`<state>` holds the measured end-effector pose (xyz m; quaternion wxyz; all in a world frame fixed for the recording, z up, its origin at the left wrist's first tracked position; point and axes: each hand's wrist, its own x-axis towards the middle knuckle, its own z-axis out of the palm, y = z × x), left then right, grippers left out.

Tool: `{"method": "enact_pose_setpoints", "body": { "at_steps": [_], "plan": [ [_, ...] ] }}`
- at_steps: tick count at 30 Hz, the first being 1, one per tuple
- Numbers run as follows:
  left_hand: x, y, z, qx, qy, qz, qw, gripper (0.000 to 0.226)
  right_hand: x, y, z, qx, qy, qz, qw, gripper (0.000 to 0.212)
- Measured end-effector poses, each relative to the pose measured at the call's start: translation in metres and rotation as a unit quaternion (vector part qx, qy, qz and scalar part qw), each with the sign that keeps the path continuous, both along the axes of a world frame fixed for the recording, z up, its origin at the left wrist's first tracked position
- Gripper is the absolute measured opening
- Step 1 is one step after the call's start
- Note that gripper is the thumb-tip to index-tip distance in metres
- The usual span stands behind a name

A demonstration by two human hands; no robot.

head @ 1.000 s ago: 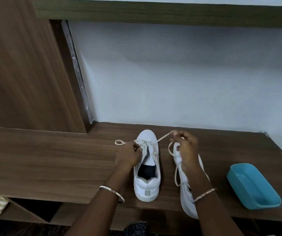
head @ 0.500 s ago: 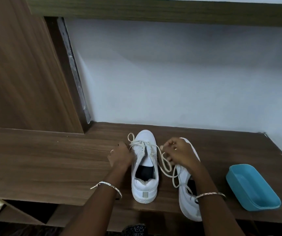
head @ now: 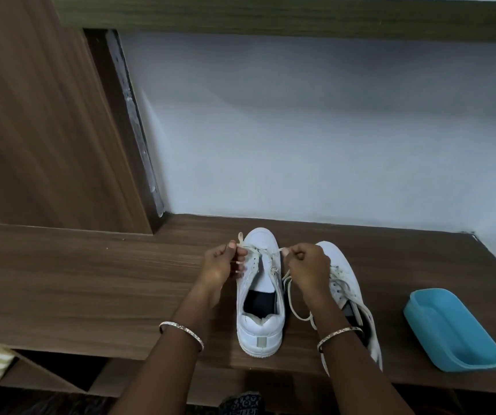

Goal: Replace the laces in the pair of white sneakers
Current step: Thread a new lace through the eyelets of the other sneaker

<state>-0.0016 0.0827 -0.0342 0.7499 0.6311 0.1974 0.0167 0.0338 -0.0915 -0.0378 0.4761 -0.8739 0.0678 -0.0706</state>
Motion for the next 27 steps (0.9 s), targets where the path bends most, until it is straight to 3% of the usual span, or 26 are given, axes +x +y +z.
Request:
{"method": "enact_pose_setpoints", "body": {
  "at_steps": [3, 7, 9, 10, 11, 16, 19, 22, 25, 27],
  "plan": [
    [0.003, 0.009, 0.014, -0.122, -0.039, 0.020, 0.991, 0.035, 0.004, -0.010, 0.009, 0.222, 0.012, -0.056, 0.973, 0.014],
    [0.001, 0.023, 0.046, -0.281, -0.076, 0.040, 0.956, 0.036, 0.005, -0.030, 0.041, 0.534, 0.039, -0.034, 0.844, 0.016],
    [-0.001, 0.027, 0.064, -0.354, -0.110, 0.033, 0.928, 0.037, 0.003, -0.041, 0.054, 0.631, 0.060, -0.007, 0.773, 0.023],
    [-0.002, 0.028, 0.074, -0.378, -0.125, 0.029, 0.917, 0.037, 0.002, -0.044, 0.058, 0.656, 0.070, -0.013, 0.751, 0.026],
    [-0.004, 0.028, 0.082, -0.387, -0.134, 0.023, 0.912, 0.038, 0.001, -0.045, 0.060, 0.654, 0.080, -0.030, 0.752, 0.029],
    [-0.009, 0.023, 0.094, -0.374, -0.099, -0.009, 0.922, 0.045, -0.005, -0.042, 0.059, 0.456, 0.088, -0.029, 0.885, 0.027],
    [-0.015, 0.018, 0.092, -0.407, -0.062, -0.028, 0.911, 0.039, -0.008, -0.035, 0.045, 0.197, 0.121, 0.036, 0.972, 0.017],
    [-0.020, 0.017, 0.092, -0.459, -0.068, -0.040, 0.885, 0.036, -0.007, -0.024, 0.024, 0.000, 0.142, 0.108, 0.984, 0.027],
    [-0.022, 0.020, 0.092, -0.506, -0.085, -0.057, 0.857, 0.032, -0.005, -0.013, 0.012, -0.074, 0.120, 0.135, 0.981, 0.008],
    [-0.022, 0.026, 0.091, -0.490, -0.077, -0.081, 0.864, 0.026, -0.005, -0.007, 0.007, -0.099, 0.099, 0.132, 0.981, 0.009]
  ]
}}
